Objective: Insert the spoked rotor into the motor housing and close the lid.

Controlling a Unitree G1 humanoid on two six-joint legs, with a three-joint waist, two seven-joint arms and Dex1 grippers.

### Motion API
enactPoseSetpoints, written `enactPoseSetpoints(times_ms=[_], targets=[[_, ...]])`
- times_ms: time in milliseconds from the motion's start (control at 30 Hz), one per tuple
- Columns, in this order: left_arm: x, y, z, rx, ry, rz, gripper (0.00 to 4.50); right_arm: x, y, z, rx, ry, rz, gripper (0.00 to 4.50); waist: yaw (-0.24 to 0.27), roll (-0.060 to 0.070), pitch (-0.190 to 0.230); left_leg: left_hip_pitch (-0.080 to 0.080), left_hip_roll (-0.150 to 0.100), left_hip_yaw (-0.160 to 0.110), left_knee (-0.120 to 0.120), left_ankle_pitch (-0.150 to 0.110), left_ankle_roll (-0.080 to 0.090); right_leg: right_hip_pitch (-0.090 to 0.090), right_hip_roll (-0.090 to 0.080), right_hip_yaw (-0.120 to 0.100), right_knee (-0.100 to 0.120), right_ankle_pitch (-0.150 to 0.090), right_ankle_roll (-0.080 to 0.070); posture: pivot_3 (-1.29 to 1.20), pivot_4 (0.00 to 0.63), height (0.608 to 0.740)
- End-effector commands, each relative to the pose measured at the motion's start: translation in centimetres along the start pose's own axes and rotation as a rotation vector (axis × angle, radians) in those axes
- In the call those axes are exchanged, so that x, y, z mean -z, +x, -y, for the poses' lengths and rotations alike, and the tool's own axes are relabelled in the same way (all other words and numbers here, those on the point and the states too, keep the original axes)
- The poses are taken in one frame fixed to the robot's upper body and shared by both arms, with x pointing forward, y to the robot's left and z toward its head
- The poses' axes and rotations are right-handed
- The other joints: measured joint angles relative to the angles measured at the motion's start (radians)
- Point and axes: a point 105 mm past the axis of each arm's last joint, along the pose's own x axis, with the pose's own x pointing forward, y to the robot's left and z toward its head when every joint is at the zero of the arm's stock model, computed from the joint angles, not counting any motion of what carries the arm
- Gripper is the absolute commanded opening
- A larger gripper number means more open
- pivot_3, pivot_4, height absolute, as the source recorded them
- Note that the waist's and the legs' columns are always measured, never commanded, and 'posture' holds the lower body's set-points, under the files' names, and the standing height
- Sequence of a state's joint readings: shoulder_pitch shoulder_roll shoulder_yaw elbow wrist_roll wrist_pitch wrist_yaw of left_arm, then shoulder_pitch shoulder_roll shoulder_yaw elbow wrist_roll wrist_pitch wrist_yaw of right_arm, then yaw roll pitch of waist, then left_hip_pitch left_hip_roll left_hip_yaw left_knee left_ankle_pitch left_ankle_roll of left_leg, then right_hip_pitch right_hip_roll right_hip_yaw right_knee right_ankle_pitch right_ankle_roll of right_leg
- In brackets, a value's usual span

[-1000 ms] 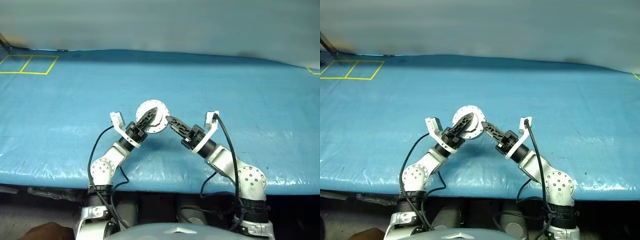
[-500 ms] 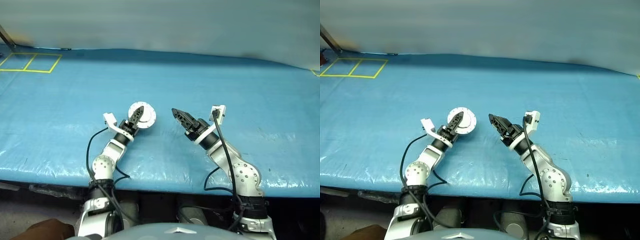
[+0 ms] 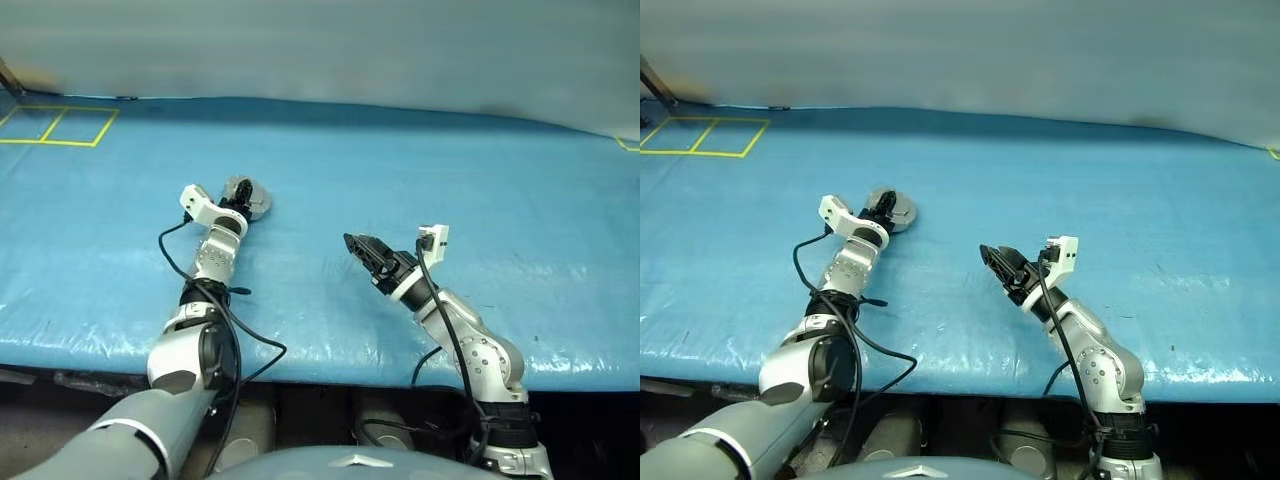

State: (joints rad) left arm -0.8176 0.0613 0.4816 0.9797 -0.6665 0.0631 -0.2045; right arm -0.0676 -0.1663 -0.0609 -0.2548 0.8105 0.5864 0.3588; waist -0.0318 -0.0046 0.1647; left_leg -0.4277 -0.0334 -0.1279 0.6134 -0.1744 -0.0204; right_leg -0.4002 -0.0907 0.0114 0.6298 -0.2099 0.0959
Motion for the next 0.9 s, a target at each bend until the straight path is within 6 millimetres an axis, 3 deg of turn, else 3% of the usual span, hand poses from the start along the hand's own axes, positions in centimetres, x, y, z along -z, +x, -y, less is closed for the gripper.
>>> enactPoseSetpoints(times_ms=[33,100,367,467,533,633,733,833,900], targets=[[-1.6,-0.2,-1.2,-0.071,0.069,0.080,3.71,-1.0,-0.1,-0.6,-0.021,-0.033,0.044,2.92,-0.003,0.000,0.000,0.000,0.000,0.000,0.000,0.000,0.000,0.000,0.000,0.000,0.000,0.000,0.000,0.00,0.150,0.740],[-2.6,-0.8,-2.9,-0.161,0.116,0.131,4.41,-0.9,-0.1,-0.5,-0.016,-0.033,0.045,2.92,-0.006,0.000,0.000,0.001,0.000,0.000,0.000,0.000,0.000,0.000,0.000,0.000,0.000,0.000,0.000,0.00,0.150,0.740],[-9.5,-5.2,-7.2,-0.361,0.296,0.426,4.48,-1.0,-0.1,0.2,0.017,-0.112,0.062,2.92,-0.019,0.000,0.000,0.009,0.001,0.003,-0.002,0.000,0.000,0.004,0.000,0.002,0.003,0.000,-0.002,0.00,0.150,0.740],[-11.5,-6.9,-6.7,-0.359,0.390,0.528,4.48,-1.6,0.0,0.3,0.009,-0.168,0.110,2.92,-0.010,0.000,0.000,0.008,0.001,0.003,-0.002,0.000,-0.001,0.004,0.000,0.002,0.003,0.000,-0.002,0.00,0.150,0.740],[-11.4,-7.4,-4.0,-0.205,0.524,0.548,4.48,-1.8,0.1,0.8,0.022,-0.228,0.109,2.92,-0.002,-0.001,0.000,0.008,0.001,0.003,-0.001,0.000,-0.001,0.004,0.000,0.003,0.003,0.000,-0.002,0.00,0.150,0.740],[-7.9,-7.8,0.6,0.138,0.664,0.415,4.48,-1.4,0.2,1.8,0.040,-0.331,0.046,2.92,0.018,-0.001,0.000,0.008,0.000,0.003,-0.001,0.001,-0.001,0.005,-0.001,0.003,0.002,0.000,-0.003,0.00,0.150,0.740],[-1.1,-9.4,4.2,0.521,0.885,0.112,4.48,-0.3,0.0,3.0,0.033,-0.448,-0.075,2.92,0.019,0.000,0.000,0.008,0.000,0.003,-0.001,0.001,-0.001,0.006,-0.001,0.003,0.000,-0.001,-0.007,0.00,0.150,0.740],[3.2,-11.6,5.5,0.749,0.976,-0.103,4.48,-0.2,-0.2,3.9,0.026,-0.532,-0.128,2.92,0.013,0.000,0.000,0.009,0.001,0.006,-0.001,0.001,-0.001,0.006,-0.001,0.004,0.000,-0.002,-0.008,0.00,0.150,0.740],[4.9,-12.3,4.9,0.793,1.036,-0.216,4.48,-0.8,-0.4,4.4,0.032,-0.571,-0.119,2.92,0.004,0.001,0.000,0.009,0.002,0.006,-0.002,0.001,-0.001,0.004,0.000,0.004,0.001,-0.002,-0.010,0.00,0.150,0.740]])
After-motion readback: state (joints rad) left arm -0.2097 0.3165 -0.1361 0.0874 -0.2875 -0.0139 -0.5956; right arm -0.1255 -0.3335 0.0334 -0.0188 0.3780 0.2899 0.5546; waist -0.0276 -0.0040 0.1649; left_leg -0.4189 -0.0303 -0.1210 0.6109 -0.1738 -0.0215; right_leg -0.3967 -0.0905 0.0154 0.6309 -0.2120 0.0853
